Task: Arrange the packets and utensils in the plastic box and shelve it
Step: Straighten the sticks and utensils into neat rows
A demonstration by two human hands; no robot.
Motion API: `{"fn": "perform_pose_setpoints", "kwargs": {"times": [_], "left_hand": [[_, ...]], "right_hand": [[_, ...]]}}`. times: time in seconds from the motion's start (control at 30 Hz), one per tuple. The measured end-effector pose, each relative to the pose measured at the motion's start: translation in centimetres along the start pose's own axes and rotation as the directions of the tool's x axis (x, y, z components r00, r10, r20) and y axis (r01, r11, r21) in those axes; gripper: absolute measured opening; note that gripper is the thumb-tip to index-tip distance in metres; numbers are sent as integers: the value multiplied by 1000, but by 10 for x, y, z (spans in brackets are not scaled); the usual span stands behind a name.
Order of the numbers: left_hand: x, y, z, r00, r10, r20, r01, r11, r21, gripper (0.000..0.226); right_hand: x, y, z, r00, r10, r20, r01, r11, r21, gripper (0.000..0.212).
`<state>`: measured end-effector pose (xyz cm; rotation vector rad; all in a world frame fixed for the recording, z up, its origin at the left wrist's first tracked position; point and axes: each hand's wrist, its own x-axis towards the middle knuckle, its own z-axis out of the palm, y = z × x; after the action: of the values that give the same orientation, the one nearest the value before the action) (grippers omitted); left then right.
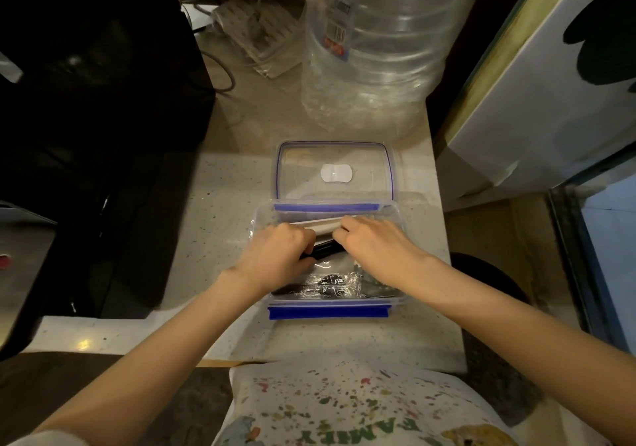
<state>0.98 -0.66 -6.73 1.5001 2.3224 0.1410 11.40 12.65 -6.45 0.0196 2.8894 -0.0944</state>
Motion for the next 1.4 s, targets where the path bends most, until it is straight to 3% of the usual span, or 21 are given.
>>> {"fn": "perform_pose_setpoints", "kwargs": {"times": [0.23,0.47,0.73,0.97,1.1,1.4], "left_hand": [[-3,6,7,998,-60,-17,61,997,44,23],[-4,11,16,998,-56,5,54,982,179,17],[-4,8,14,1000,-16,24,13,990,141,30],[-8,8,9,997,-72,-25,72,997,20,15],[-9,9,10,997,-73,-20,73,997,36,15],[-8,7,11,998,-56,-31,55,998,-23,14]], "right_hand": [[0,-2,1,1000,-30,-7,30,999,26,26],[-2,-1,4,997,-35,66,40,995,-86,25],[-5,-2,11,998,-51,29,52,997,-51,21],[-6,7,22,998,-53,25,52,998,19,22],[-3,8,31,1000,-8,-10,8,998,56,13],[-7,13,23,998,-14,-58,18,997,71,21]]}}
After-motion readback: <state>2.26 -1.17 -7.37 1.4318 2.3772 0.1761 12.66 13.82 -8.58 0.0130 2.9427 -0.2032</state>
